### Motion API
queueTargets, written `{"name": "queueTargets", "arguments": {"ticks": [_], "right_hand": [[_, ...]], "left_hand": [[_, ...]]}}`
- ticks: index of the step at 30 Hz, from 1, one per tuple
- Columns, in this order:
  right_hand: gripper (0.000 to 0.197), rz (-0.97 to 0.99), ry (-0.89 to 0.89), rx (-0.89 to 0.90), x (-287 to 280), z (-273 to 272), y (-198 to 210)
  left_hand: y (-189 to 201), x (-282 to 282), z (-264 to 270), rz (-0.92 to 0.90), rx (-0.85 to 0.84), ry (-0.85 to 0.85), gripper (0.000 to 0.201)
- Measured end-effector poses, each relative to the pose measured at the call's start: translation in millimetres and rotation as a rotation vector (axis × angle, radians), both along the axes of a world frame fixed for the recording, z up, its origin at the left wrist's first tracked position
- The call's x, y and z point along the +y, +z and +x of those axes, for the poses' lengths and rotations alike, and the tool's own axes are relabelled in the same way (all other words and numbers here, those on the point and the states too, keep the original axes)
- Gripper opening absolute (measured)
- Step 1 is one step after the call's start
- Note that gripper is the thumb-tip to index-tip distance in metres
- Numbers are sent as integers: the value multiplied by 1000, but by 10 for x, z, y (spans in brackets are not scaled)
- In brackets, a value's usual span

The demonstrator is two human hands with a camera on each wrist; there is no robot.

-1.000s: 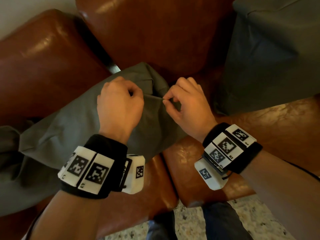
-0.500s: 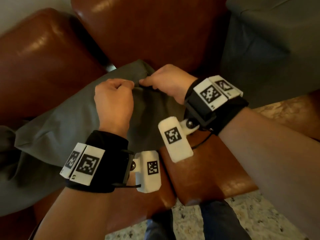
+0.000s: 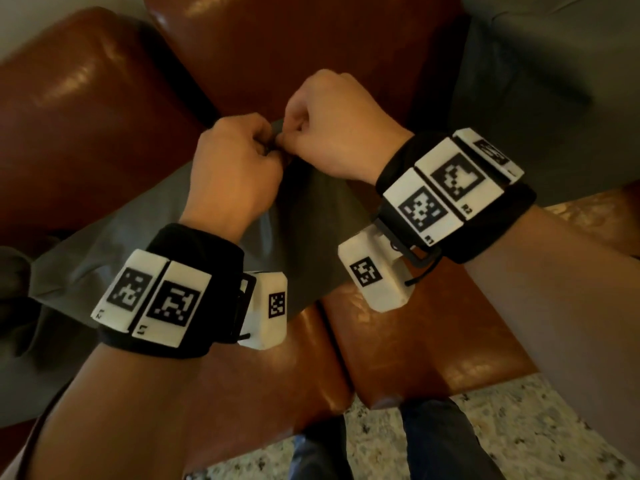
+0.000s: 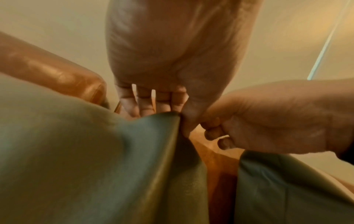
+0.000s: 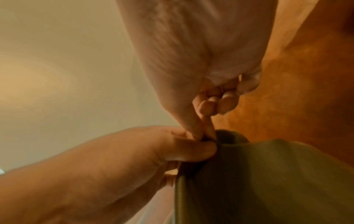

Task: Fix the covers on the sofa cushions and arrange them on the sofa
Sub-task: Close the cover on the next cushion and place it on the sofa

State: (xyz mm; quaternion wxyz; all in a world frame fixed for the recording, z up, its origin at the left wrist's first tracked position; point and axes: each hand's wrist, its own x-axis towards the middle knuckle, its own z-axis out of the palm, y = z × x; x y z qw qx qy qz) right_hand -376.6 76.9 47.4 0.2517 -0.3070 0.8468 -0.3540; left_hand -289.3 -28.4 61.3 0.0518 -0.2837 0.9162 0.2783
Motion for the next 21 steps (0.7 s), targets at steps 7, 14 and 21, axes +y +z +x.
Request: {"name": "queueTargets", "arguments": {"ticks": [7,14,21], "right_hand": [[11,-103,-43,-106,198,124,-348],[18,-176,-77,-173,284,247,-435],[11,3,49,87,265,308,-403]], "left_hand": [[-61,34,122,341,96,282,10],[0,73,131,641,231,521,26],[-18,99,176,622,243,526,14]]}}
